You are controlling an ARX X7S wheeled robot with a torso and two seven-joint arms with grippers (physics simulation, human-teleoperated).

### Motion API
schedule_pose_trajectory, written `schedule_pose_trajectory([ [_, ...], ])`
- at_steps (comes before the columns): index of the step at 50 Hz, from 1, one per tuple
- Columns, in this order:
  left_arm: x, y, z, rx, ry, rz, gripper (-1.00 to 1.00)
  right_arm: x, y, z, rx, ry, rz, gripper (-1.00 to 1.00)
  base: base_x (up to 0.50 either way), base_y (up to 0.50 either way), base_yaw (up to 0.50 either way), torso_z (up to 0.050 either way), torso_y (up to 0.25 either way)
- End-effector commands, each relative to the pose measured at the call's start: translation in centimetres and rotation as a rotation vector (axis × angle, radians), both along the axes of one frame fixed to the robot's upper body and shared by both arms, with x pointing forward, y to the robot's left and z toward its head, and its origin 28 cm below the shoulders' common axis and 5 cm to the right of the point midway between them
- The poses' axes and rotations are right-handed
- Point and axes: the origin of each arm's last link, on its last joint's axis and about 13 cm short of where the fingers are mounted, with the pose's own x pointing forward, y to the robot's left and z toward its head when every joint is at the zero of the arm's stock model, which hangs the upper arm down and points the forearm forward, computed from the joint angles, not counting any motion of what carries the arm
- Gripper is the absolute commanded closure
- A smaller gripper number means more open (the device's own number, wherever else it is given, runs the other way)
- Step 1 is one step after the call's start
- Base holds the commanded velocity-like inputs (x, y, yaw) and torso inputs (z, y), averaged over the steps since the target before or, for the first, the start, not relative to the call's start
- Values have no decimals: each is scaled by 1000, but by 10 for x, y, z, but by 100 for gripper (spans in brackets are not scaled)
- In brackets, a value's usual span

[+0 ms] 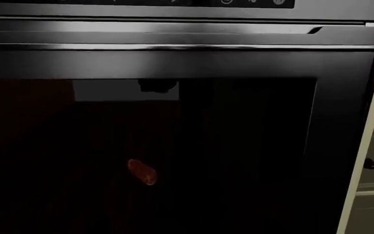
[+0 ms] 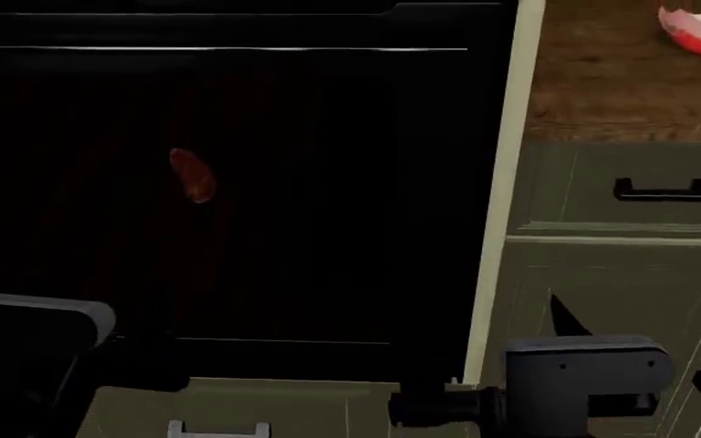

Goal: Open the oven door

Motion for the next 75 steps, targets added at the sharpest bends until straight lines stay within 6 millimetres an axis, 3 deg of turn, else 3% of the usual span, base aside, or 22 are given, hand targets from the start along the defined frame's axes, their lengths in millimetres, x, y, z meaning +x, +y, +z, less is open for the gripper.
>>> schedule_pose_trajectory([
  [1, -1, -1, 1, 8, -5, -5, -100, -1, 0, -1, 3, 2, 3, -100, 277, -8, 0, 0, 0],
  [34, -1, 0, 2, 12, -9, -4, -100, -4, 0, -3, 24, 6, 9, -100, 199, -9, 0, 0, 0],
  [67, -1, 0, 2, 20, -8, -2, -100, -5, 1, -5, 31, 8, 20, -100, 0, -452, 0, 0, 0],
  [75, 0, 0, 0, 20, -7, -2, -100, -5, 2, -4, 27, -6, 28, -100, 0, -23, 0, 0, 0],
])
